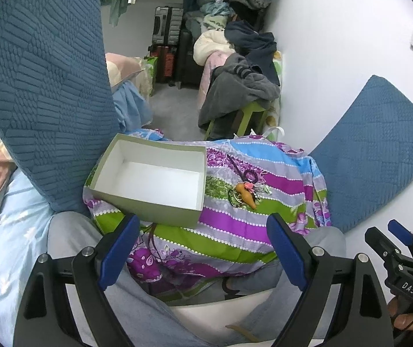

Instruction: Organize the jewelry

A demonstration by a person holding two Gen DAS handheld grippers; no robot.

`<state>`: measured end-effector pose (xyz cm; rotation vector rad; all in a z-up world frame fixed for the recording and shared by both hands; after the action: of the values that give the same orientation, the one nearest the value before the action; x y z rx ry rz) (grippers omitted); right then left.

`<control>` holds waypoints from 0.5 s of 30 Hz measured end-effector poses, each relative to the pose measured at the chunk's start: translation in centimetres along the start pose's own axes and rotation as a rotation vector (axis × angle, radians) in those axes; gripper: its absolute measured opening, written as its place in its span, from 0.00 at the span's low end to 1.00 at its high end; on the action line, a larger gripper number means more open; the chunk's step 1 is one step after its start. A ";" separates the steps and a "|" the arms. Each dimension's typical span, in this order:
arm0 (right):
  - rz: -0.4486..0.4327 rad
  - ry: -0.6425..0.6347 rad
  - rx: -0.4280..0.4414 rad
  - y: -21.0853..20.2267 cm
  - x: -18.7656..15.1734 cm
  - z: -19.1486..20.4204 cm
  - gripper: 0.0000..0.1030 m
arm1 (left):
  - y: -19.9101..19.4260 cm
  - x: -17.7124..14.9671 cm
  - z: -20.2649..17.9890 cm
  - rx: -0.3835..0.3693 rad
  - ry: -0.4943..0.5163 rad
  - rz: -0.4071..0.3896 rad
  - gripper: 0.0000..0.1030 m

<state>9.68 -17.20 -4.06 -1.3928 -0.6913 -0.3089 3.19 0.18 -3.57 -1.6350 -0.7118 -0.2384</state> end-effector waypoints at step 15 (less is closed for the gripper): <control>0.014 0.023 0.009 0.0 0.1 -0.2 0.91 | -0.2 0.1 0.7 0.008 -0.025 -0.005 0.87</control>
<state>9.83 -17.38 -3.99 -1.3830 -0.6633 -0.3103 2.99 0.93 -3.48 -1.6311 -0.7351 -0.2179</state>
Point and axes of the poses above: each gripper's, at about its wrist camera, not at the fingertips, and y roughly the way its jaws point, z to its left, x to its top, the point moved 5 cm from there along y, roughly the way its jaws point, and after that the axes turned 7 degrees about z, right-handed, at the moved point
